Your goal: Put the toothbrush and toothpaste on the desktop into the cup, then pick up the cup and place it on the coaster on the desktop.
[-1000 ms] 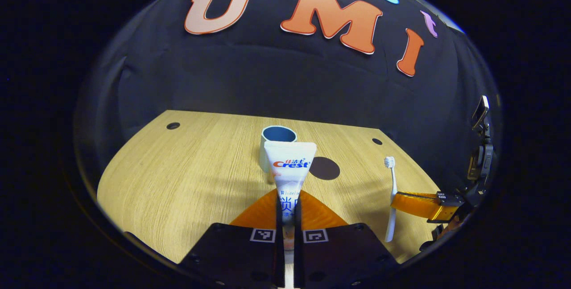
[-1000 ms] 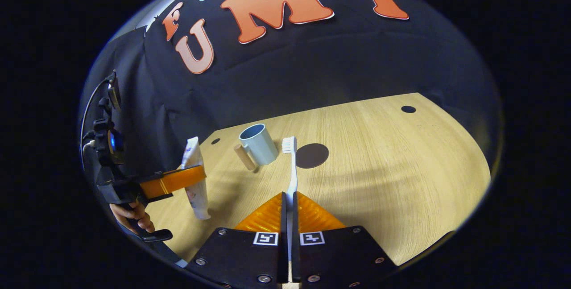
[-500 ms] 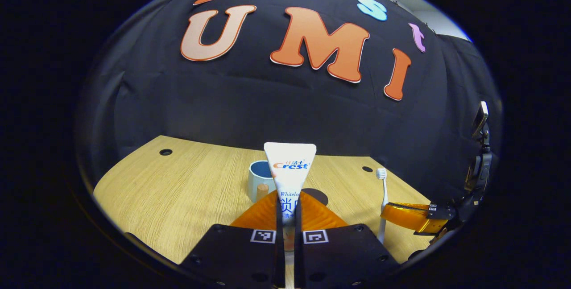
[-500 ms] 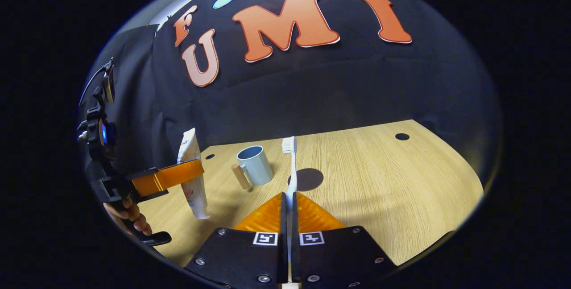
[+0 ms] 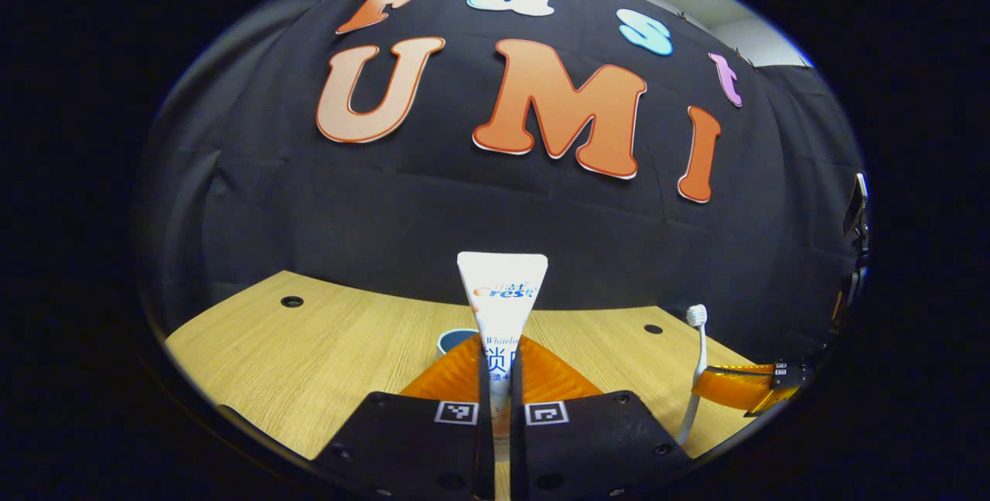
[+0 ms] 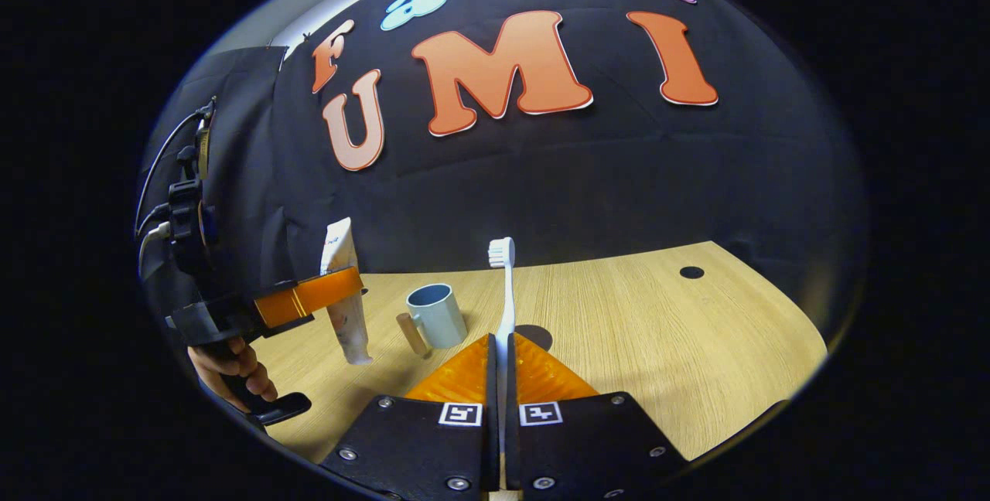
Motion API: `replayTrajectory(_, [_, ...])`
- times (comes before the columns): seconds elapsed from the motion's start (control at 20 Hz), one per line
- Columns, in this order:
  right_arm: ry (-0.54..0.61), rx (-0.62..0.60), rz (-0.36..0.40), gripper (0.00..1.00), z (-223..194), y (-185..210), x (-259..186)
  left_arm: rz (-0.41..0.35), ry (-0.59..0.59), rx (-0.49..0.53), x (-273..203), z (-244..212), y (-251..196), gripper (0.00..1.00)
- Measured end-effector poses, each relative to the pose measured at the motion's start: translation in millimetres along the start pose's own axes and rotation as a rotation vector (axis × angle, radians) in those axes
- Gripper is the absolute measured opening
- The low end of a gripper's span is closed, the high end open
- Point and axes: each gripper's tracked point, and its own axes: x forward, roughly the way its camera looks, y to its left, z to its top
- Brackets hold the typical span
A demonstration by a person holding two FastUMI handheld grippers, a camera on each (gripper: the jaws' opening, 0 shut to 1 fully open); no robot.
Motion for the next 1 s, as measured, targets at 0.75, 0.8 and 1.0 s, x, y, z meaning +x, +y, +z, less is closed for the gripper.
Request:
replayTrajectory(0.75, [-0.029,-0.016,-0.019,0.03,14,-24,34,0.07,-0.223,0.0,89,45,17,0.08])
replayTrajectory(0.8, [-0.029,-0.021,-0.023,0.04,13,-26,35,0.082,-0.231,0.0,91,40,17,0.08])
replayTrajectory(1.0, [-0.032,-0.018,-0.027,0.03,17,-29,36,0.086,-0.24,-0.021,115,32,22,0.08])
